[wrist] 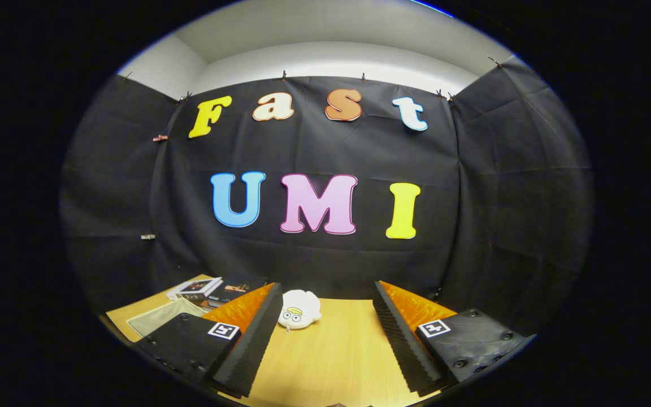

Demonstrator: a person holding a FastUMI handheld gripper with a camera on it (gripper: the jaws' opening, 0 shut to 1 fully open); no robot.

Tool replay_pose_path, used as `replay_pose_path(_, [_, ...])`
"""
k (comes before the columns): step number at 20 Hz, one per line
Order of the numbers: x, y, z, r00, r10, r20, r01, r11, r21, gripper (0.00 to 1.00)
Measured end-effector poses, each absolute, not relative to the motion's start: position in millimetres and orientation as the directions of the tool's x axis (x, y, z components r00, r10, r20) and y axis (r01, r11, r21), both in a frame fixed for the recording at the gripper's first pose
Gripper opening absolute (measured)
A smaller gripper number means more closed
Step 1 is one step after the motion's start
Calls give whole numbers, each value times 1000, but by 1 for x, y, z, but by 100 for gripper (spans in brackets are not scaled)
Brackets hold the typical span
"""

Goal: Open the storage box then place both shoes into the box .Put the left shoe in first, then the right shoe, with the right side of both shoes facing outward in a uniform manner.

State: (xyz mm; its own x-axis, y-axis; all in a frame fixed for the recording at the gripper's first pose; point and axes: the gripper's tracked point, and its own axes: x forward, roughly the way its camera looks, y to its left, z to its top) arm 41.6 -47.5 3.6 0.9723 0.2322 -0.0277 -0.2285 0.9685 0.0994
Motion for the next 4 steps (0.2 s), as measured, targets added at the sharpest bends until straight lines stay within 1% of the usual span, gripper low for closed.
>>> replay_pose_path(1, [36,-41,1,968,251,-16,-248,964,95,100])
replay_pose_path(3, [30,-39,-4,962,272,-5,-270,958,99,100])
replay_pose_path(4, [30,-42,-6,961,275,-7,-273,955,115,97])
